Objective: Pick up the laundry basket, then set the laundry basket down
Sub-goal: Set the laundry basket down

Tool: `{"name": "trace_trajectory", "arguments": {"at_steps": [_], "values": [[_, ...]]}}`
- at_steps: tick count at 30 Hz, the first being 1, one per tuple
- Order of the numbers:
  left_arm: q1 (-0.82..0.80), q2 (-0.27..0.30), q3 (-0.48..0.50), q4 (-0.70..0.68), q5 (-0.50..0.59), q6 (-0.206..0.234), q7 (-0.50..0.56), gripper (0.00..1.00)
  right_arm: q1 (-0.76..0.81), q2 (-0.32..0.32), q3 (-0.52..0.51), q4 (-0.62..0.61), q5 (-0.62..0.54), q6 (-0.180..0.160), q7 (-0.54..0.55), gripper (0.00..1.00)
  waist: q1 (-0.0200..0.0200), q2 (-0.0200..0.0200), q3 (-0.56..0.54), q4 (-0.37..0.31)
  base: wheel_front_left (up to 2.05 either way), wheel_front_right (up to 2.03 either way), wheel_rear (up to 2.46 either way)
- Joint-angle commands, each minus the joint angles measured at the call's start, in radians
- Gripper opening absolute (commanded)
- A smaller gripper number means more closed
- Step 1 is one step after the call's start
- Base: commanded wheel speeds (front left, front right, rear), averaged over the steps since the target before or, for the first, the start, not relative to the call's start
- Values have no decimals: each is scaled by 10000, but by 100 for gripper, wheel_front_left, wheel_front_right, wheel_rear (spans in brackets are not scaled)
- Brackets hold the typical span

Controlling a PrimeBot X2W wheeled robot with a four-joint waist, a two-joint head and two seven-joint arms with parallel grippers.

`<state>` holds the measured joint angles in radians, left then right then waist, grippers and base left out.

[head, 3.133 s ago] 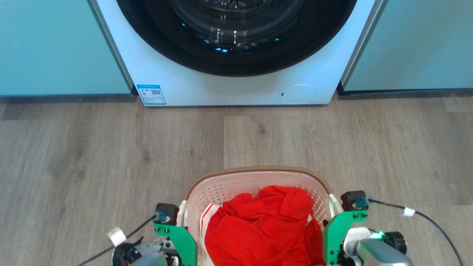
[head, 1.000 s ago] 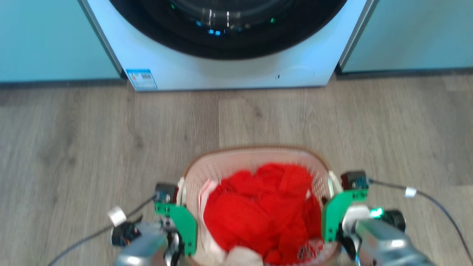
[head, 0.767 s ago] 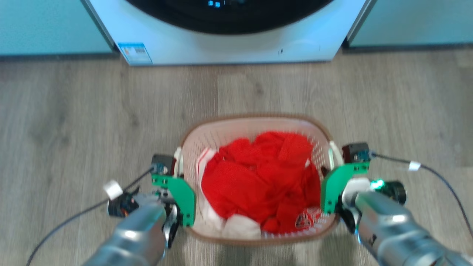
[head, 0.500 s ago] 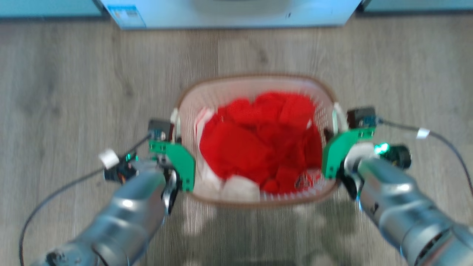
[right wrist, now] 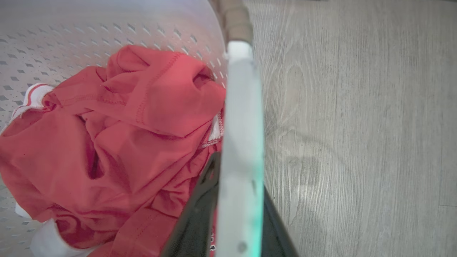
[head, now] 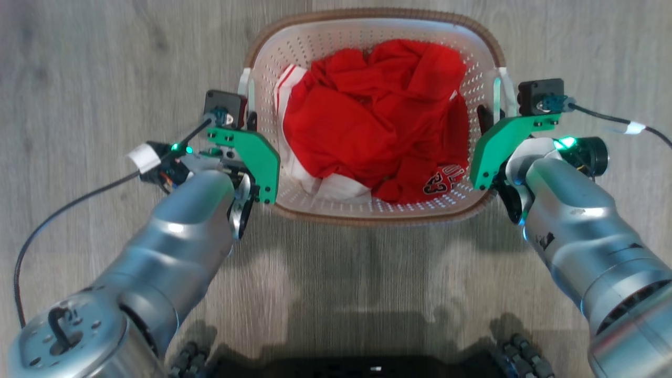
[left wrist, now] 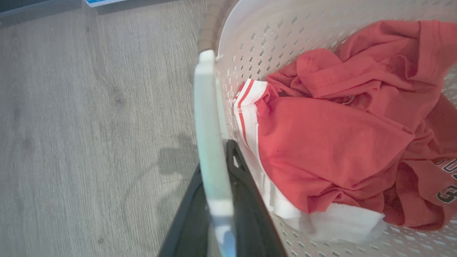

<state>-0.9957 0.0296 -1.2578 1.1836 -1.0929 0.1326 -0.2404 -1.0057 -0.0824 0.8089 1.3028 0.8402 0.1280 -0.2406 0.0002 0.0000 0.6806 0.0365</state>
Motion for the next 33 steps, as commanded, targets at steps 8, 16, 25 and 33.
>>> {"name": "trace_trajectory", "arguments": {"at_steps": [8,16,25,33], "values": [[-771,206,-7,-61,203,121,-190,0,13,-25,-395,-122,-785,27,-160,0,-2,0,1047,54,0,0,0],[-954,206,-56,-185,236,168,-200,0,-114,-22,-947,-121,-1381,27,-182,0,-2,0,1514,70,0,0,0],[-1189,206,-107,-338,284,240,-205,0,-207,16,-1483,-121,-2020,27,-195,0,-2,0,1965,137,0,0,0],[-1338,206,-142,-409,323,314,-208,0,-356,43,-1934,-121,-2511,27,-204,0,-2,0,2297,152,0,0,0]]}}
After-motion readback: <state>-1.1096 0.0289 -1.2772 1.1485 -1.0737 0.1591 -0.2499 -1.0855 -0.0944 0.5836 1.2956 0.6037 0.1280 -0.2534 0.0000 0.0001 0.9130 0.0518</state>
